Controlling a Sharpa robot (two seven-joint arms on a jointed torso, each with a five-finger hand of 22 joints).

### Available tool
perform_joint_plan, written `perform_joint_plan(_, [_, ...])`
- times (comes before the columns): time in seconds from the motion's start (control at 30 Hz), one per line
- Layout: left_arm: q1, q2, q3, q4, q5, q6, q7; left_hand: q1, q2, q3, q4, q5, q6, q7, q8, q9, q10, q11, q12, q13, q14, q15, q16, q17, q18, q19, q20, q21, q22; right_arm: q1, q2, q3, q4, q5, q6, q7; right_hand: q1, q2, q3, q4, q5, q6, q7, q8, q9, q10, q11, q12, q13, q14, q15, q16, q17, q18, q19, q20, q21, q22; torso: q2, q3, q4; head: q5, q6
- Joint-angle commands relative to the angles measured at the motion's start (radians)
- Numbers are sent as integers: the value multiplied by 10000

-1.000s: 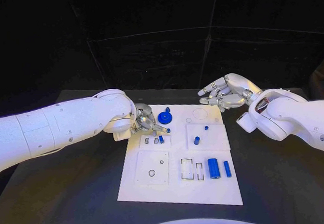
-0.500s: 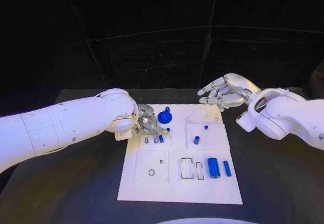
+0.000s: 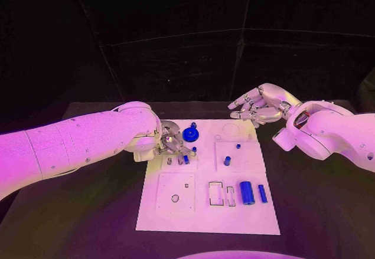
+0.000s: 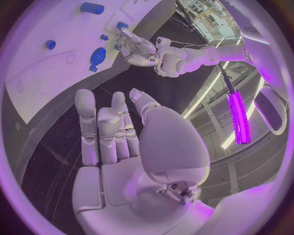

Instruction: Assemble the parts on the task board

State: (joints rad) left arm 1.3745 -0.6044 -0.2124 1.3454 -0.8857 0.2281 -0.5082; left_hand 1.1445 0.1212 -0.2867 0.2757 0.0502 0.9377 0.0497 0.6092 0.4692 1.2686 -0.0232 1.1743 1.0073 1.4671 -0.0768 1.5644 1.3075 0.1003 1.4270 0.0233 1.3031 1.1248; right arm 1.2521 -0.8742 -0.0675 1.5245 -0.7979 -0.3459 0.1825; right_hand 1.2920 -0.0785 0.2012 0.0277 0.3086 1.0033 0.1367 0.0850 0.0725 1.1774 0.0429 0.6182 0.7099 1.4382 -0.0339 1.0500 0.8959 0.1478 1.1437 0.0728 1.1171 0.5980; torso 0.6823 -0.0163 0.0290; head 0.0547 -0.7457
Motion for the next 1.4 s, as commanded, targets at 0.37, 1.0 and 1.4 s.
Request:
perform_joint_plan(0.37, [2, 129, -43, -95, -182, 320, -111, 145, 44, -22, -67, -30, -101, 5, 83, 45, 85, 19, 59, 41, 1037, -81, 64, 2633, -185, 59, -17, 52, 40, 20, 46, 6, -23, 37, 67, 1, -123, -12, 21, 15, 63, -47, 4, -61, -10, 52, 13, -40, -15, 63, 15, -69, -13, 198, 7, 21, -44, -20, 2, -2, -8, -27, -27])
perform_joint_plan(1.0, [-3, 252, -65, -121, -190, 333, -121, 264, 83, -15, -152, -30, -155, 3, 161, 137, 94, 18, 97, 88, 1037, -81, 64, 2633, -189, 57, -15, 88, 94, 20, 83, 6, -39, 18, 97, -59, -127, -15, 31, 14, 94, -53, 4, -65, -10, 51, 12, -39, -22, 63, 15, -84, -22, 199, 9, 22, -54, -28, 3, 1, 7, -65, -84])
perform_joint_plan(1.4, [-3, 321, -64, -181, -290, 350, -127, 545, 138, 48, -396, -29, -237, 1, 293, 293, 95, 13, 135, 135, 1037, -82, 64, 2633, -190, 40, -15, 122, 146, 20, 117, 6, -69, 16, 129, -72, -127, -15, 31, 14, 94, -53, 4, -65, -10, 51, 12, -39, -22, 63, 15, -84, -22, 199, 9, 22, -54, -28, 0, 1, 2, -70, -125])
